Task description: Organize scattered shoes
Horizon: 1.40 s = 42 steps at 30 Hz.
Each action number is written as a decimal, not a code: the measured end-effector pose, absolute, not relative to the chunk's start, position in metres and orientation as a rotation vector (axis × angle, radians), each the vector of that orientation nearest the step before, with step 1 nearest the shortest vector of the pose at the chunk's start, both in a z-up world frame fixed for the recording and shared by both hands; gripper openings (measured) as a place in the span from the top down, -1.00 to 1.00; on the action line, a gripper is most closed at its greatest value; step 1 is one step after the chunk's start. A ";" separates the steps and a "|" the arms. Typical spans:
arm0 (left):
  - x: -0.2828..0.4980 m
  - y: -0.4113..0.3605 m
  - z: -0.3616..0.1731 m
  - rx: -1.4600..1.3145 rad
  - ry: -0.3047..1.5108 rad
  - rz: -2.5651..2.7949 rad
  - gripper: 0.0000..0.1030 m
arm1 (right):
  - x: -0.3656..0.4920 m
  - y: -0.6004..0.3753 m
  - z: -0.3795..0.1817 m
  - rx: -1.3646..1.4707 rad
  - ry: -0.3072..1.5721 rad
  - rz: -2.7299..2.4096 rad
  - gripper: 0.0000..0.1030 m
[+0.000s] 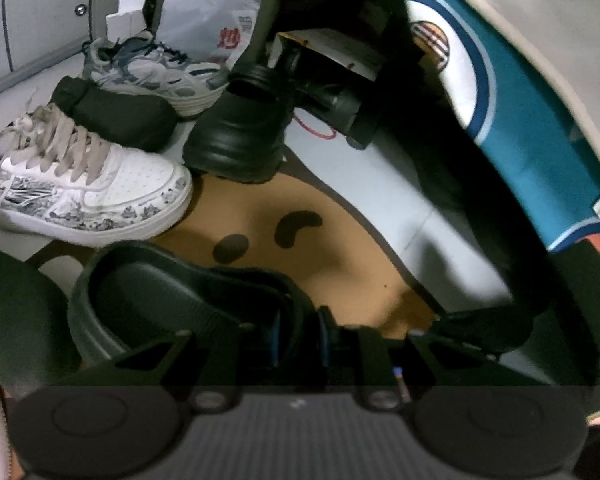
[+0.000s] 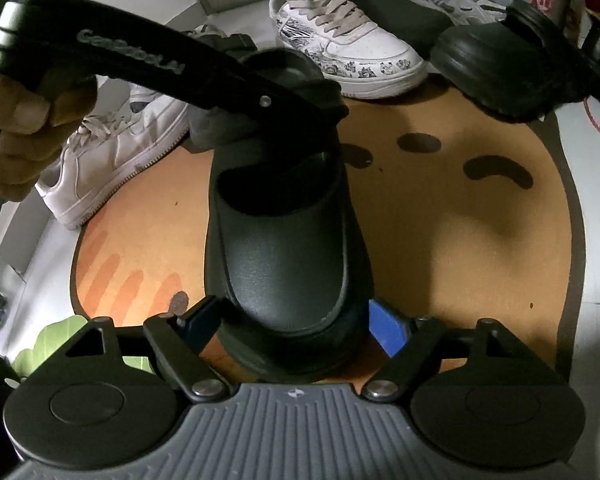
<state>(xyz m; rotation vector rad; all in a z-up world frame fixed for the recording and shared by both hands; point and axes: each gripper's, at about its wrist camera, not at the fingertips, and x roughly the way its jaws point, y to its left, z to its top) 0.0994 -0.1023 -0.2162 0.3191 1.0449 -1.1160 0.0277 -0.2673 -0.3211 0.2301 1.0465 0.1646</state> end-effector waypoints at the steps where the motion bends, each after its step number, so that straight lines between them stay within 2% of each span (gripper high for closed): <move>1: 0.101 -0.100 -0.219 0.313 1.046 -1.116 0.58 | 0.027 -0.266 -0.321 0.234 1.047 0.167 -0.60; 4: 0.108 -0.093 -0.225 0.303 1.052 -1.089 0.51 | 0.026 -0.258 -0.320 0.224 1.044 0.185 -0.53; 9: 0.115 -0.088 -0.227 0.296 1.055 -1.055 0.50 | 0.024 -0.245 -0.316 0.213 1.012 0.185 -0.56; 17: 0.112 -0.086 -0.232 0.304 1.027 -1.031 0.47 | 0.032 -0.239 -0.330 0.154 1.001 0.153 -0.75; 23: 0.114 -0.082 -0.231 0.266 1.051 -1.066 0.46 | 0.031 -0.239 -0.327 0.172 1.019 0.154 -0.64; 42: 0.117 -0.079 -0.239 0.180 1.054 -1.047 0.44 | 0.032 -0.241 -0.326 0.255 1.046 0.143 -0.57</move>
